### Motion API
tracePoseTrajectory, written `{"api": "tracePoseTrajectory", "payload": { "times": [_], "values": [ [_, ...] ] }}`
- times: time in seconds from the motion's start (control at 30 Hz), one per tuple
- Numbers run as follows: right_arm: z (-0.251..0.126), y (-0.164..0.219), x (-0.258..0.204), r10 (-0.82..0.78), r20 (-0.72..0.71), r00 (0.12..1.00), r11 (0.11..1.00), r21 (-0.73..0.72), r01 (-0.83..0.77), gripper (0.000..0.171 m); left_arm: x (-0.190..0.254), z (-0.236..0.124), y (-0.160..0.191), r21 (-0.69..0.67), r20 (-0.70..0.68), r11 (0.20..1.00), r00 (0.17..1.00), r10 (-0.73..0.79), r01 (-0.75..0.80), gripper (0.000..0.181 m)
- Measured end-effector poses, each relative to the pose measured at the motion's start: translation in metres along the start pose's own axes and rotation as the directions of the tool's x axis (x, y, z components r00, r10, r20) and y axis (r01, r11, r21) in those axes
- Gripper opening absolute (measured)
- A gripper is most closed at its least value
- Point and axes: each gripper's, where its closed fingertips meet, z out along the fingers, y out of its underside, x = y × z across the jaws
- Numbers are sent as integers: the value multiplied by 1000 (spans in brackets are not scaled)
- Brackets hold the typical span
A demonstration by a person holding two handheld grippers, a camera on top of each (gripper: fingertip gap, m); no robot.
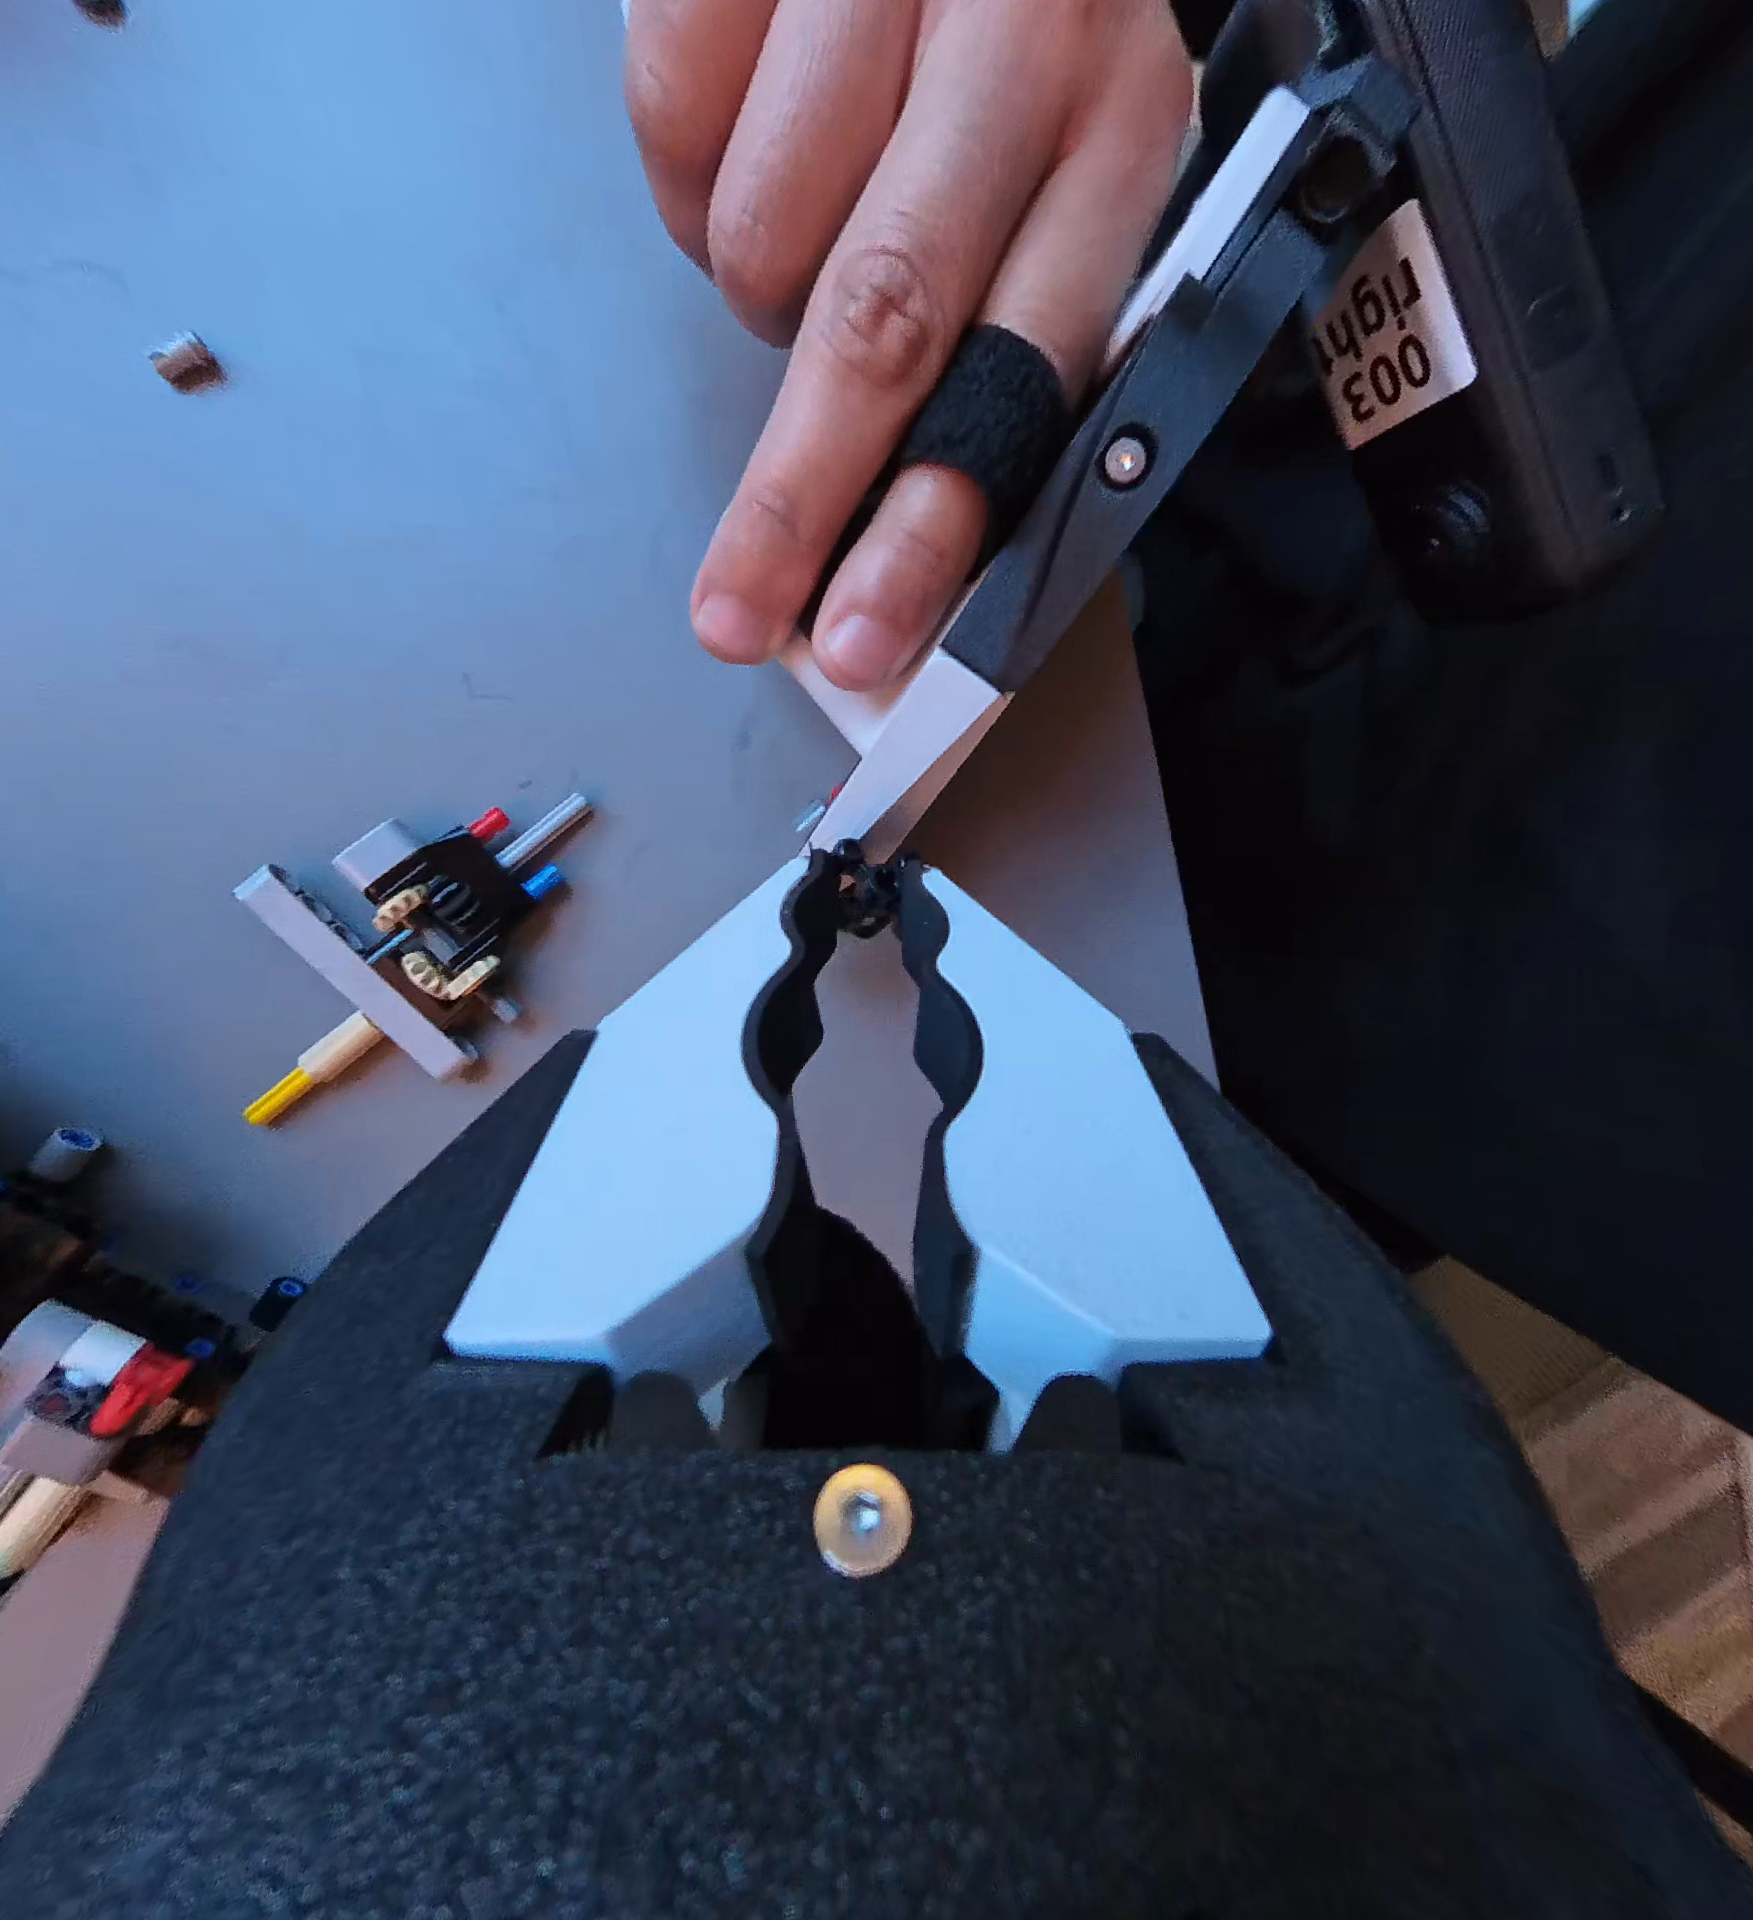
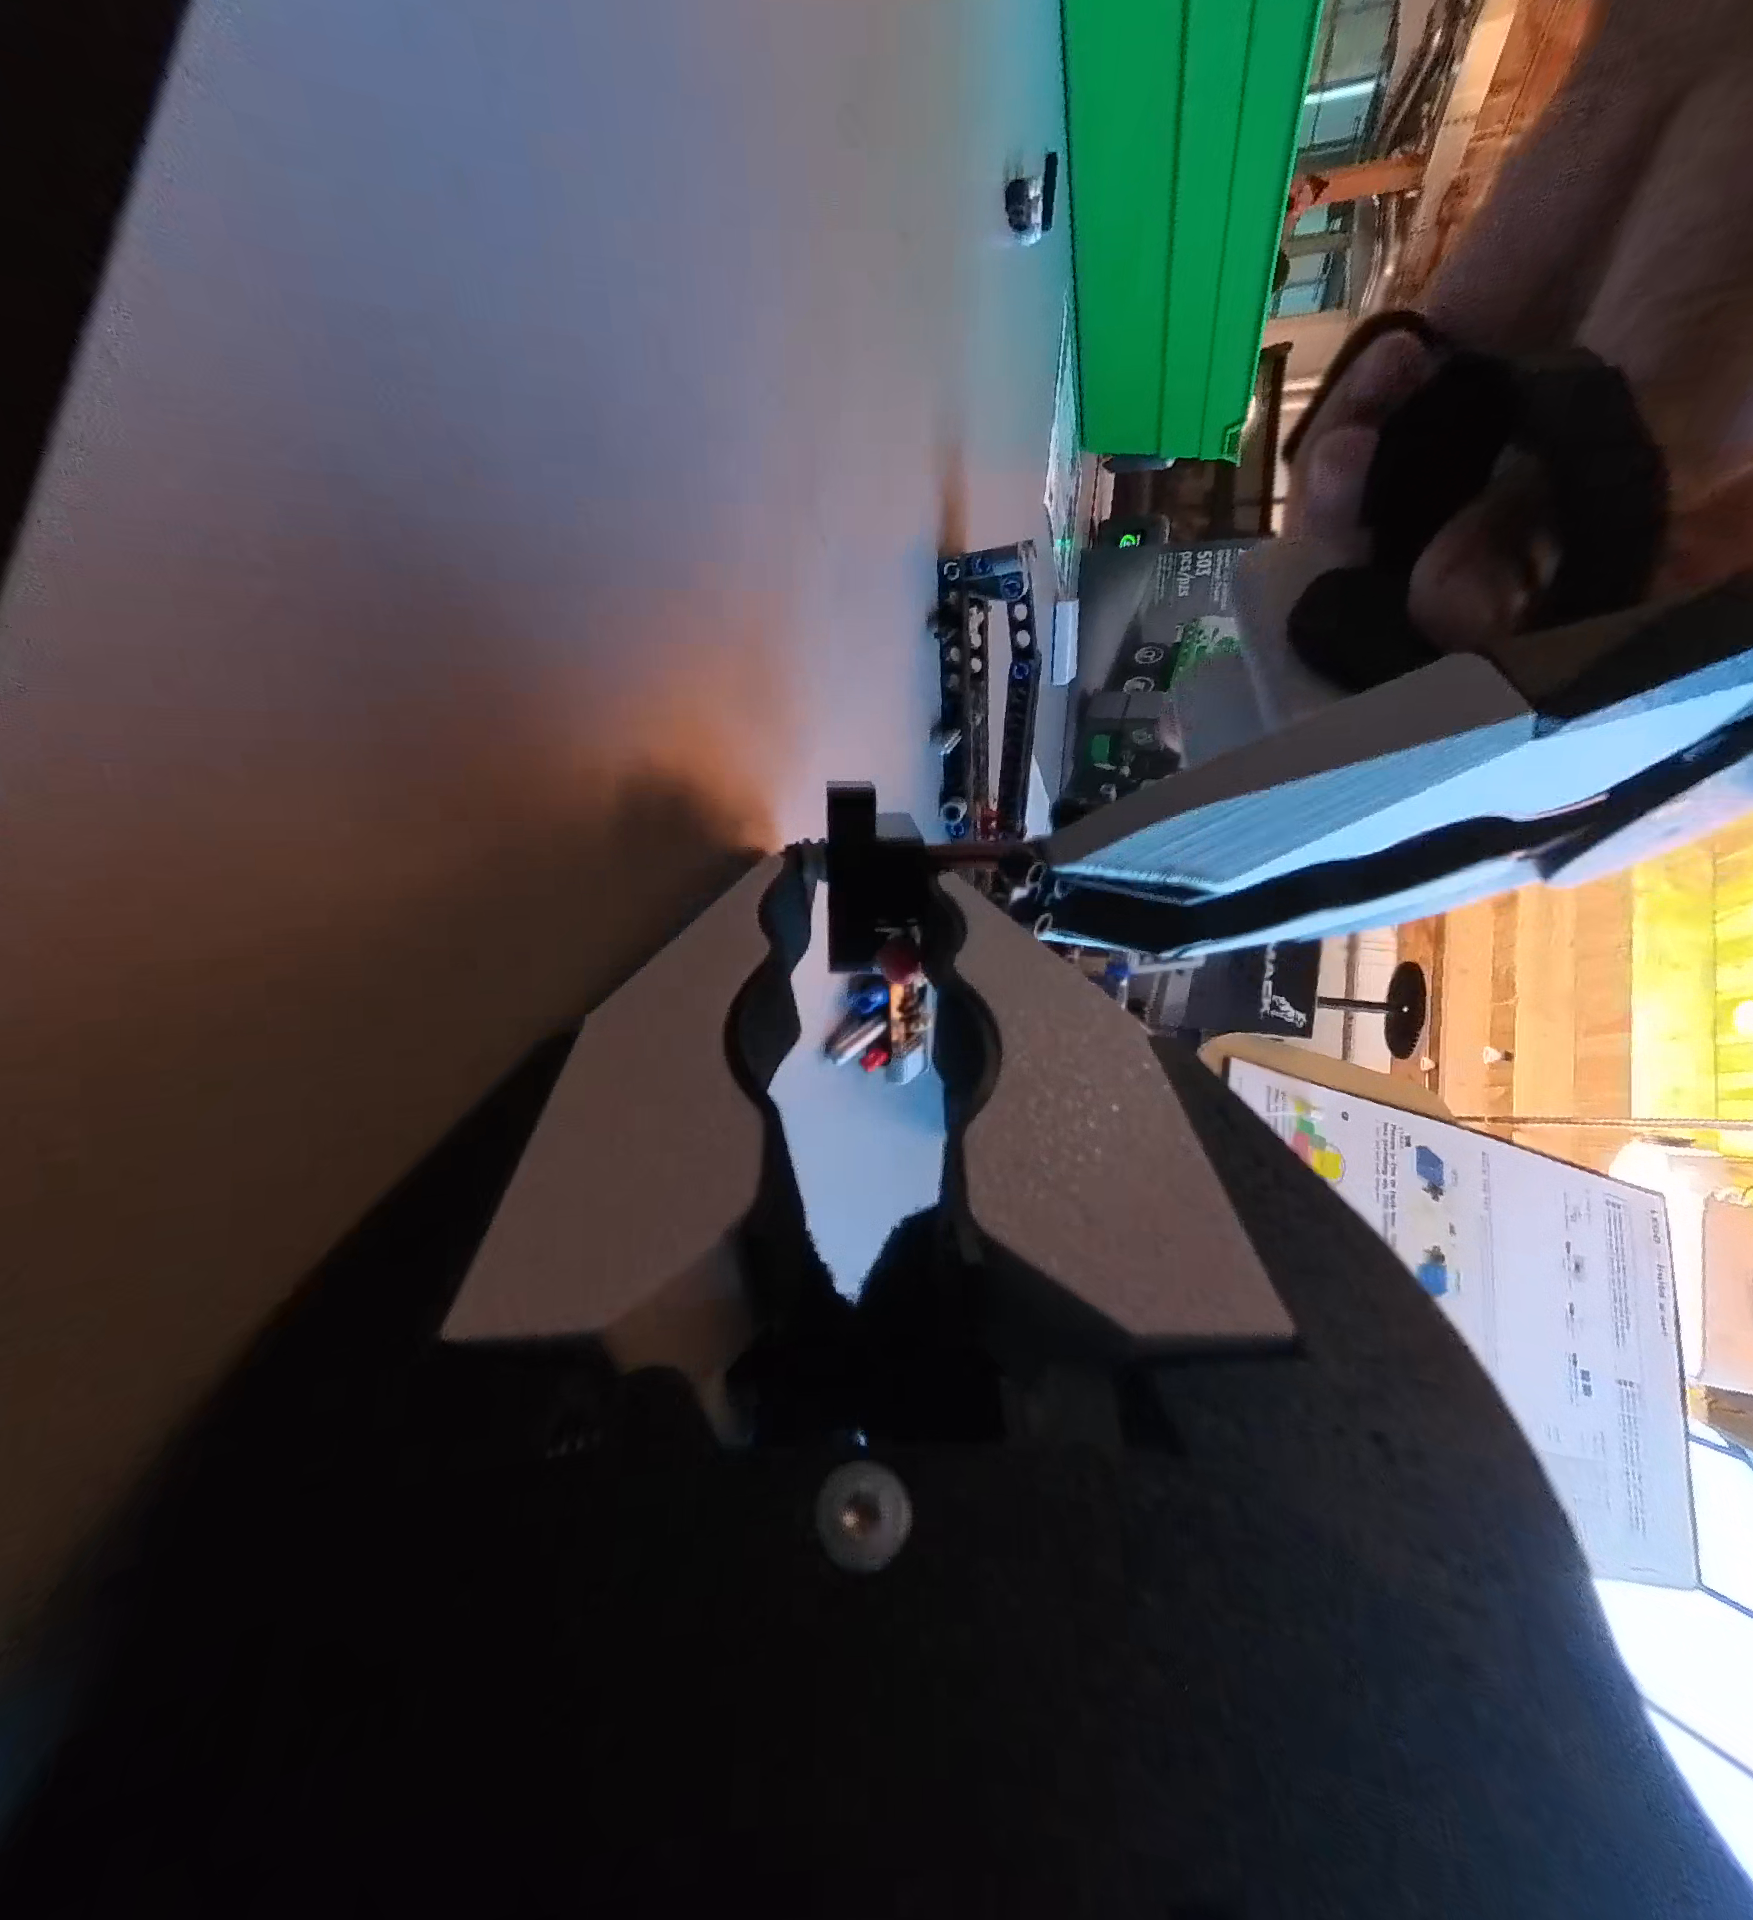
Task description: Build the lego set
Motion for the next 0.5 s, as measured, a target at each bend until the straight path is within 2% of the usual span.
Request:
{"api": "tracePoseTrajectory", "payload": {
  "times": [0.2, 0.33, 0.5],
  "values": [
    [0, 2, 0, 29, 7, 1000, 1000, -3, -29, 20, -3, -2, -2, 127, 6, 992, 1000, -13, 12, 10],
    [1, 4, 1, 69, 6, 998, 998, -6, -69, 21, -6, -3, -4, 256, -1, 962, 995, -98, 95, 10],
    [0, 2, 0, 27, -4, 1000, 1000, -16, -27, 20, -4, -4, -4, 407, -107, 889, 977, -184, 212, 9]
  ]
}}
